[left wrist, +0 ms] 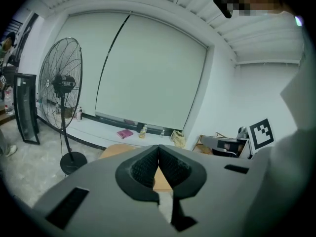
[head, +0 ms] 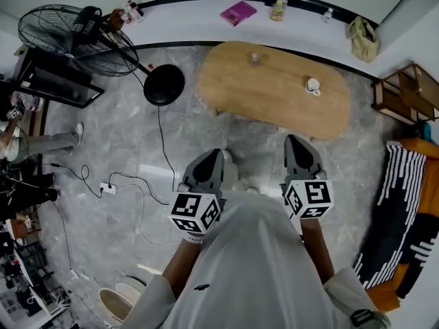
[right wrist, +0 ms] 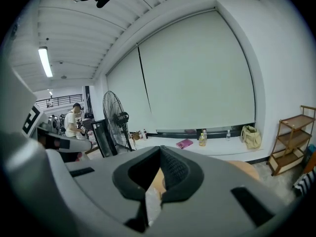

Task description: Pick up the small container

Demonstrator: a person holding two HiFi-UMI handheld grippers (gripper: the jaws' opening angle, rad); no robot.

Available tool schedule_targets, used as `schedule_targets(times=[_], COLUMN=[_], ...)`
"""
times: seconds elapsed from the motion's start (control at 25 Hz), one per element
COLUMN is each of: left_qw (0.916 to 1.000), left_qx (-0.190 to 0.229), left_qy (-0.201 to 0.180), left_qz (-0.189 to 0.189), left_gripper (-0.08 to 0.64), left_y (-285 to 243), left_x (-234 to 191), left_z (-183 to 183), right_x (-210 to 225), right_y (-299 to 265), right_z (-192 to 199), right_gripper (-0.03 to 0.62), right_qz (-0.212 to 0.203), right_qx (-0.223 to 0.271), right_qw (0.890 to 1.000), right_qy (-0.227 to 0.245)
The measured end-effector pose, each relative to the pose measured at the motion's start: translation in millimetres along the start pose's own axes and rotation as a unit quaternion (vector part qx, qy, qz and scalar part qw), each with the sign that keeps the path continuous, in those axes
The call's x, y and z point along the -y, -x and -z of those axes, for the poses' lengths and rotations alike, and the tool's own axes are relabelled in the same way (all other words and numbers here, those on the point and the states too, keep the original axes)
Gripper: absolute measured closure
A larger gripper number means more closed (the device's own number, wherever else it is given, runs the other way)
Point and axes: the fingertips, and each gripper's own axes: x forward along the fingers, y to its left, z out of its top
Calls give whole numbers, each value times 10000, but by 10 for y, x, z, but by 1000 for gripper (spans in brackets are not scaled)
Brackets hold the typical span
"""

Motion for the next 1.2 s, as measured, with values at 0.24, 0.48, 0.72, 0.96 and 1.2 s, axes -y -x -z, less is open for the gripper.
schedule_targets(times=[0.24, 0.48, 0.72, 0.96, 1.2], left_qw=[9997, 9992, 9984, 9982, 9989], left_qx=[90, 112, 80, -57, -162], left_qy=[94, 149, 191, 113, 116], left_qz=[186, 351, 527, 592, 424], left_gripper=[540, 540, 540, 540, 540], left_y=[-303, -642, -988, -1260, -1674], left_x=[-437, -972, -1356, -1560, -1675], left_z=[-364, -727, -1084, -1295, -1387], right_x=[-83, -162, -155, -153, 89], right_y=[-492, -1045, -1608, -1976, -2348], right_z=[-238, -490, -616, -714, -732], right_gripper=[586, 586, 586, 586, 586], right_qz=[194, 439, 614, 504, 350], right_qx=[-57, -48, -251, -430, -543], right_qw=[9998, 9990, 9978, 9978, 9977], right_qy=[74, 88, 17, 77, 188])
